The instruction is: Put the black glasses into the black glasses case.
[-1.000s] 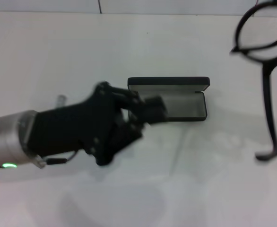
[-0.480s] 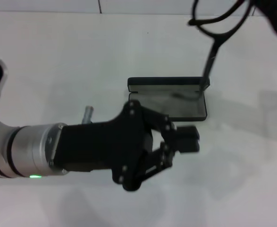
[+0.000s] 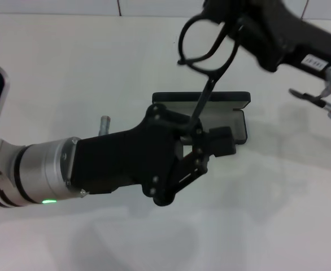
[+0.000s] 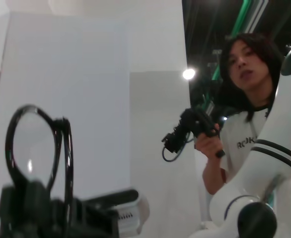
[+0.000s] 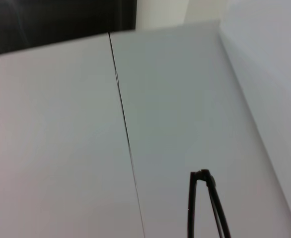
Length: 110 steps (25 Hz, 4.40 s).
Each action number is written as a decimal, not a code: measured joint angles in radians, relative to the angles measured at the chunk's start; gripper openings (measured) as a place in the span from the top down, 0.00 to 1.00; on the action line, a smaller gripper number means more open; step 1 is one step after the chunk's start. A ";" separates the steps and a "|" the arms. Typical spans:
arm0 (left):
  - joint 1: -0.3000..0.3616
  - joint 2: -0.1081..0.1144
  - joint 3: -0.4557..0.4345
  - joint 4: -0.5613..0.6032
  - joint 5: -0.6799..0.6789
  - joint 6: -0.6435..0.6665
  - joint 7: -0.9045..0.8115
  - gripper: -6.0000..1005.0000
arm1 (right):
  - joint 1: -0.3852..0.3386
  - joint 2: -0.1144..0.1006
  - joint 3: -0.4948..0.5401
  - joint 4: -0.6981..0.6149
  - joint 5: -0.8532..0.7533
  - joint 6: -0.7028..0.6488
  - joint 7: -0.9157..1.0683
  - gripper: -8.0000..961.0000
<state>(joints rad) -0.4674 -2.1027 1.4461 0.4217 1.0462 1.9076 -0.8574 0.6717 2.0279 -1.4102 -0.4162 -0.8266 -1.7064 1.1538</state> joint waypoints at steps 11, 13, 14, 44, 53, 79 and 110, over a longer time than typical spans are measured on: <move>0.007 0.002 -0.006 -0.040 -0.061 -0.004 0.002 0.93 | -0.006 0.000 -0.113 -0.010 -0.002 0.070 -0.023 0.89; 0.004 0.003 -0.007 -0.074 -0.083 -0.007 0.002 0.93 | -0.006 0.000 -0.129 -0.010 -0.002 0.081 -0.023 0.89; 0.003 0.003 -0.007 -0.083 -0.090 -0.008 0.003 0.93 | -0.006 0.000 -0.137 -0.010 -0.002 0.084 -0.023 0.89; 0.008 0.007 -0.002 -0.099 -0.107 -0.016 0.002 0.93 | -0.014 0.000 -0.186 -0.039 -0.003 0.116 -0.017 0.89; 0.007 0.009 -0.005 -0.094 -0.107 0.017 0.002 0.93 | -0.020 0.000 -0.218 -0.037 -0.008 0.136 -0.022 0.89; -0.002 0.010 -0.009 -0.140 -0.151 -0.008 -0.004 0.94 | -0.019 0.000 -0.284 -0.071 -0.008 0.183 -0.023 0.89; 0.006 0.010 -0.009 -0.139 -0.147 0.004 0.002 0.93 | -0.035 0.000 -0.272 -0.078 0.003 0.191 -0.023 0.89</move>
<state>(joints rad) -0.4617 -2.0923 1.4373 0.2828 0.8995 1.9113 -0.8559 0.6370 2.0279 -1.6818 -0.4940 -0.8232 -1.5157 1.1305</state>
